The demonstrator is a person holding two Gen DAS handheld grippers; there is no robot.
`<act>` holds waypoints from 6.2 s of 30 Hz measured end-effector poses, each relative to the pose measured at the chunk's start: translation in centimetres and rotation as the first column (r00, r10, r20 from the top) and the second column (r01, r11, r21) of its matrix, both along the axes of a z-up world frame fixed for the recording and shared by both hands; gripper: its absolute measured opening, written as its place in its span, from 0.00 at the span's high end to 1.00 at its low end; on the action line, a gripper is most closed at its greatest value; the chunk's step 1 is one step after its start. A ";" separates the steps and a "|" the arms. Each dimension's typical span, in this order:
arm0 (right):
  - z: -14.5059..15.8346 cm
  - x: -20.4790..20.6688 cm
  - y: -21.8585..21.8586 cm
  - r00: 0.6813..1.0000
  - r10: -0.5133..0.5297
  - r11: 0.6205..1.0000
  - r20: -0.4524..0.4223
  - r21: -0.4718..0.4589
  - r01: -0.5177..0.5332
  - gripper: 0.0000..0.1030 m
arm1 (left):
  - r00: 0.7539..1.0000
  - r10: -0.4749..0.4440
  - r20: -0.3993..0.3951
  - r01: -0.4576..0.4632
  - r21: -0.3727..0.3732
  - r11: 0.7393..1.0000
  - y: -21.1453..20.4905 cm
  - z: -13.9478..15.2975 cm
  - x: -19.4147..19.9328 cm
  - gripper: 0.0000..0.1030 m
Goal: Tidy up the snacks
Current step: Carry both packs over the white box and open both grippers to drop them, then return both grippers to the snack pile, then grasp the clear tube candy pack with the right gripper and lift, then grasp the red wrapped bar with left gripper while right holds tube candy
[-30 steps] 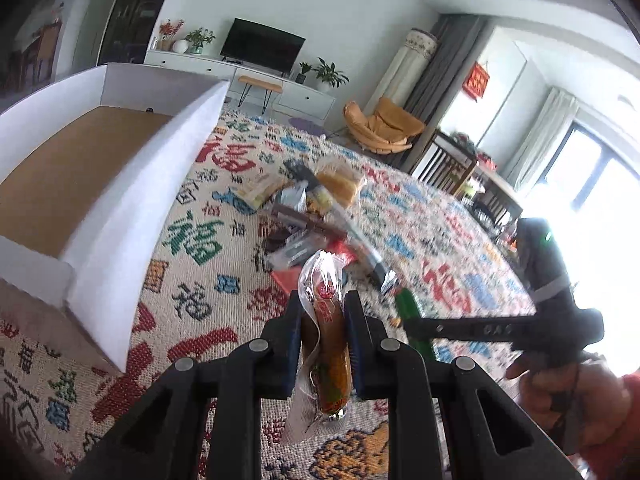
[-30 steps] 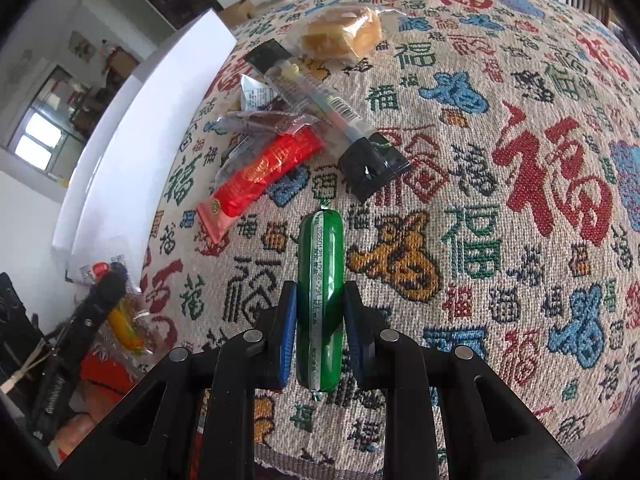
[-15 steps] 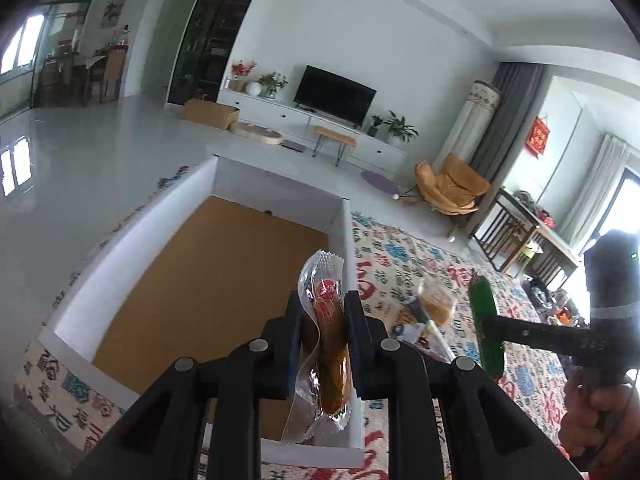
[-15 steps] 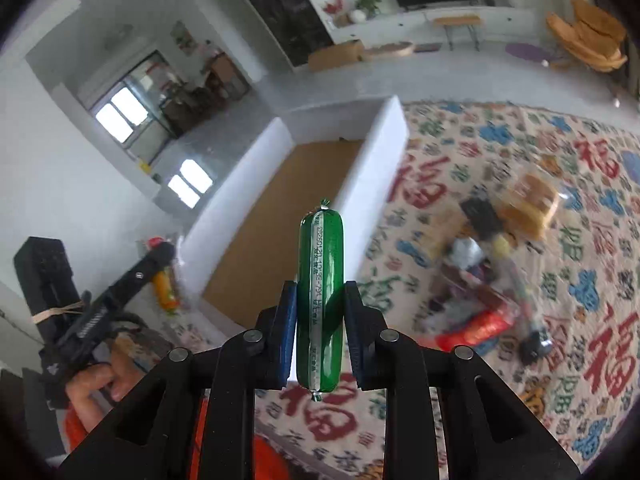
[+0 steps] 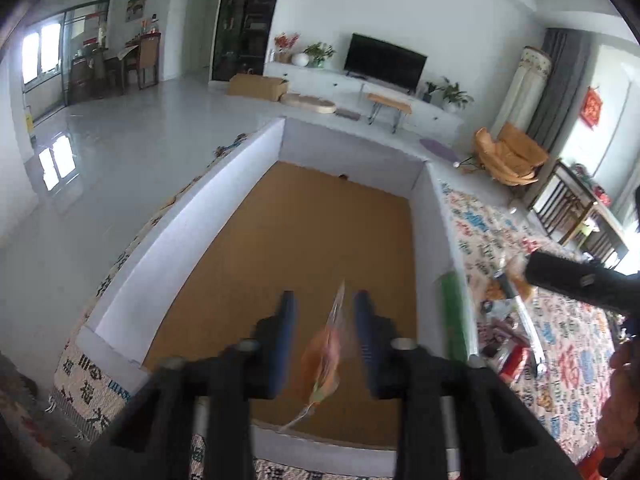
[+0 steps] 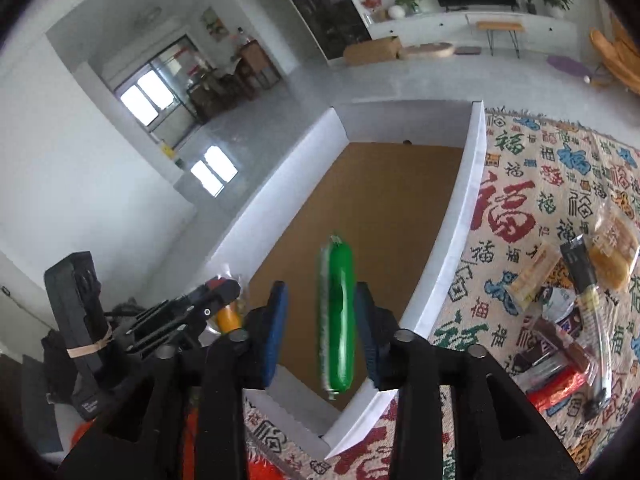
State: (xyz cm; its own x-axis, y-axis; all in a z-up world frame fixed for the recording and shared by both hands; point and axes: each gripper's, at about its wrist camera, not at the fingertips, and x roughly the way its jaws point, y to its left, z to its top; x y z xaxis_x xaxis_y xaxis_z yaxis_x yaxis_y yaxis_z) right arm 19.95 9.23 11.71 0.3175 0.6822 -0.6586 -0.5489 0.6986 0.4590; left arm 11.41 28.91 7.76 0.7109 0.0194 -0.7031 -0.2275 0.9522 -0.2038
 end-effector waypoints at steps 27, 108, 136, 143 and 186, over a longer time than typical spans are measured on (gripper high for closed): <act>-12.3 -4.2 -29.2 0.891 -0.416 0.833 0.179 -0.319 0.453 0.36 | 0.894 -0.445 0.043 0.446 -0.008 0.895 -24.2 -2.5 -5.9 0.08; -14.4 -3.1 -37.8 0.827 -0.527 0.747 0.193 -0.360 0.560 0.33 | 0.918 -0.365 -0.155 0.389 0.170 0.905 -27.0 -14.2 -2.3 0.00; -16.1 -3.6 -38.1 0.808 -0.543 0.702 0.229 -0.404 0.586 0.16 | 0.907 -0.381 -0.178 0.408 0.152 0.900 -27.1 -14.0 -1.9 0.00; -16.1 -3.6 -38.1 0.808 -0.543 0.702 0.229 -0.404 0.586 0.15 | 0.880 -0.455 -0.138 0.475 0.217 0.853 -28.6 -10.7 2.0 0.01; -16.1 -3.5 -38.1 0.808 -0.543 0.702 0.229 -0.405 0.586 0.15 | 0.833 -0.497 -0.243 0.537 0.136 0.833 -33.6 -14.1 -1.2 0.01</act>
